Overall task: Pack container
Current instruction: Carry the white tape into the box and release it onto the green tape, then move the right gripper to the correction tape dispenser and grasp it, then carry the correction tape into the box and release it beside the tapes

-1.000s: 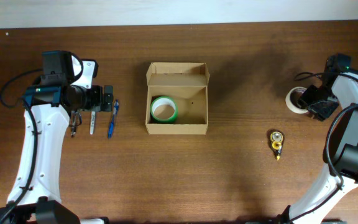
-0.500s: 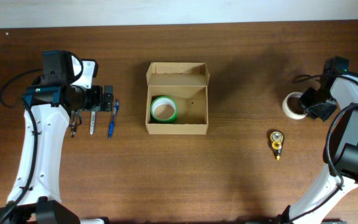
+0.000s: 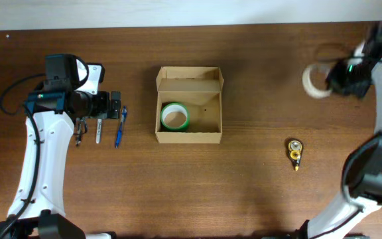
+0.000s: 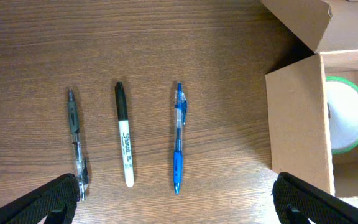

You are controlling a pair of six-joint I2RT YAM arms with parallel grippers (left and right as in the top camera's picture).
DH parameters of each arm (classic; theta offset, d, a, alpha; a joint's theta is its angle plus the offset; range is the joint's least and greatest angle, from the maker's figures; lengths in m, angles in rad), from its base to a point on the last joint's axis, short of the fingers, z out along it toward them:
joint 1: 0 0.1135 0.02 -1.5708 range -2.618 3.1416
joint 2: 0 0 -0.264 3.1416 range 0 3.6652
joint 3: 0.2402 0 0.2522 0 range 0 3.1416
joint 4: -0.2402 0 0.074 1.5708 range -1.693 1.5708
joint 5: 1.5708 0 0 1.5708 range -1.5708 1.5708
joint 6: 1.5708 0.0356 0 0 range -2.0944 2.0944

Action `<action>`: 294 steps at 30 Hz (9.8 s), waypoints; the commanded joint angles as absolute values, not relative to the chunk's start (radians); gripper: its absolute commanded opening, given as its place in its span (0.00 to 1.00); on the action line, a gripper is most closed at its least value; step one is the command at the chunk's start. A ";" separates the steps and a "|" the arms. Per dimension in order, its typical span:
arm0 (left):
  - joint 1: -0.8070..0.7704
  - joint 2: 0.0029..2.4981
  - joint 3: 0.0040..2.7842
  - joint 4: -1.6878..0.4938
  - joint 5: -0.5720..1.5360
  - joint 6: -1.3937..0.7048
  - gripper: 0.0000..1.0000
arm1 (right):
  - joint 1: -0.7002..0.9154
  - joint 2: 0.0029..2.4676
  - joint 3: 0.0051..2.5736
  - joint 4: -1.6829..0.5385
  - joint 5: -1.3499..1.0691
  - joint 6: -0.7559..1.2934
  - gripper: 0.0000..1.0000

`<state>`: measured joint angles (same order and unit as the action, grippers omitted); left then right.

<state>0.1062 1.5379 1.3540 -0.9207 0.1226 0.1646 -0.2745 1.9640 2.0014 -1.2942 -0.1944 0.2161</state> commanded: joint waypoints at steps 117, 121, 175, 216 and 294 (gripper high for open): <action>0.110 1.544 1.376 -0.921 0.123 0.178 0.99 | 0.582 2.323 2.294 -1.240 -0.034 0.015 0.21; 0.110 1.544 1.376 -0.921 0.123 0.178 0.99 | 0.581 2.241 2.403 -1.287 0.016 0.011 0.21; 0.110 1.544 1.376 -0.921 0.123 0.178 0.99 | -0.171 1.316 1.124 -1.101 -0.048 -0.051 0.50; 0.110 1.544 1.376 -0.921 0.123 0.178 0.99 | -0.169 1.761 0.900 -0.761 -0.043 0.252 0.53; 0.110 1.544 1.376 -0.921 0.123 0.178 0.99 | 0.667 2.141 2.080 -1.185 0.039 -0.406 0.04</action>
<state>0.1062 1.5379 1.3540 -0.9211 0.1226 0.1650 0.6674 2.1281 2.0693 -1.1774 0.0299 -0.4000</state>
